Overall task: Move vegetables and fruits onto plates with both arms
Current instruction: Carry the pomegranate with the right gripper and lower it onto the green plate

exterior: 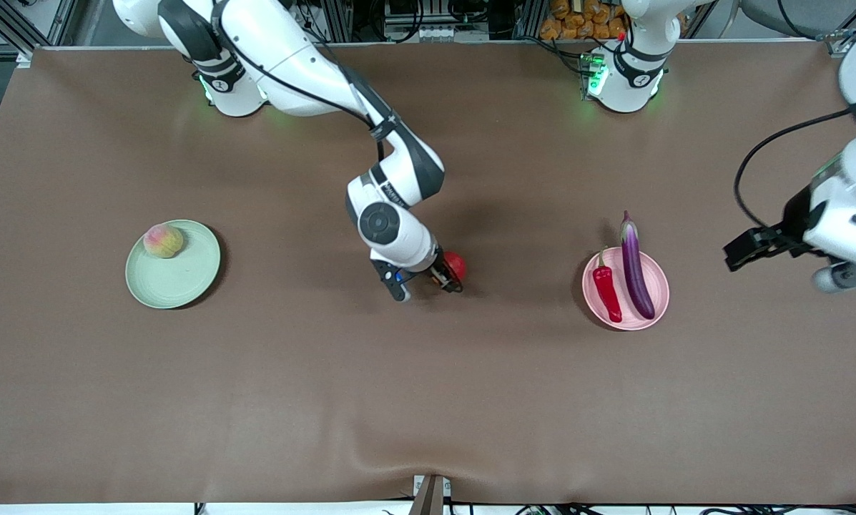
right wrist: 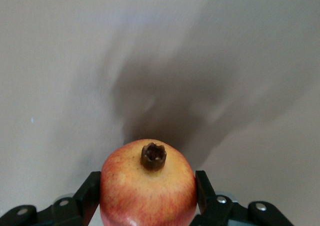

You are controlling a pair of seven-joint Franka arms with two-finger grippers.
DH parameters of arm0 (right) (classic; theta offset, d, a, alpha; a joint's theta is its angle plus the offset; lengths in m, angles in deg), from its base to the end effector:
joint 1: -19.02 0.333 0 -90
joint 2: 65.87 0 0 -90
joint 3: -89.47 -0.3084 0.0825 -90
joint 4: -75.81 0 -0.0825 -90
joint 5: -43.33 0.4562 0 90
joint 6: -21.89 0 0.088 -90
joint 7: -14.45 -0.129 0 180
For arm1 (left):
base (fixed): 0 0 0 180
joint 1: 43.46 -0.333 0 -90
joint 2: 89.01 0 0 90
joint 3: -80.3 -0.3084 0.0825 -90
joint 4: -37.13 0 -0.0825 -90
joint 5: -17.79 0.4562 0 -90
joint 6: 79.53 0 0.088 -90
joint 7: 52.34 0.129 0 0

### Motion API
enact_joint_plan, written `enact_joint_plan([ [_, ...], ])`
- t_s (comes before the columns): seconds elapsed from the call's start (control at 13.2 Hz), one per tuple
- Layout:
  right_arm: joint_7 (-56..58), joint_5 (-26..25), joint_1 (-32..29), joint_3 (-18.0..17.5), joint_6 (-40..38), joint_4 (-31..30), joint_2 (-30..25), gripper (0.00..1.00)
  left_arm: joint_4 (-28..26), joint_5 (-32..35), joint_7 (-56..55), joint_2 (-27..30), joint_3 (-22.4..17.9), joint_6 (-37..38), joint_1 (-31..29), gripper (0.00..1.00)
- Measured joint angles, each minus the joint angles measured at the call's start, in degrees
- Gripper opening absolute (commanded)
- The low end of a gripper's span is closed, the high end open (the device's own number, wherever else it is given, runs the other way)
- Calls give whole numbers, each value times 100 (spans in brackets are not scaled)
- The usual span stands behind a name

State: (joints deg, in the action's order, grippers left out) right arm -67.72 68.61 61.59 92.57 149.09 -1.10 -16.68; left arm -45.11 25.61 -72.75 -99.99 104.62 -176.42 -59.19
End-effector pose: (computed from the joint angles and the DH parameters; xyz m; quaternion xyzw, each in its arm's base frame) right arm 0.5976 0.5290 0.1464 -0.8689 0.4697 0.1306 0.0855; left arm 0.6900 -0.0648 0.5644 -0.9935 -0.1024 -0.0463 0.0179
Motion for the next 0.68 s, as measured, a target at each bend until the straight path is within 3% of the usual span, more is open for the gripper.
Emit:
enact_joint_plan([
  [0.23, 945, -189, -694, 43, -2340, 818, -155, 0, -7, -477, 573, 426, -1200, 495, 719, 100],
  [0.38, 2100, -306, -1320, 63, -3347, 975, -435, 0, -99, -595, 846, 638, -1775, 696, 1118, 100],
  [0.68, 4340, -1345, -2288, 134, -4579, 840, -1015, 0, -382, -608, 1148, 875, -2004, 738, 1232, 100],
])
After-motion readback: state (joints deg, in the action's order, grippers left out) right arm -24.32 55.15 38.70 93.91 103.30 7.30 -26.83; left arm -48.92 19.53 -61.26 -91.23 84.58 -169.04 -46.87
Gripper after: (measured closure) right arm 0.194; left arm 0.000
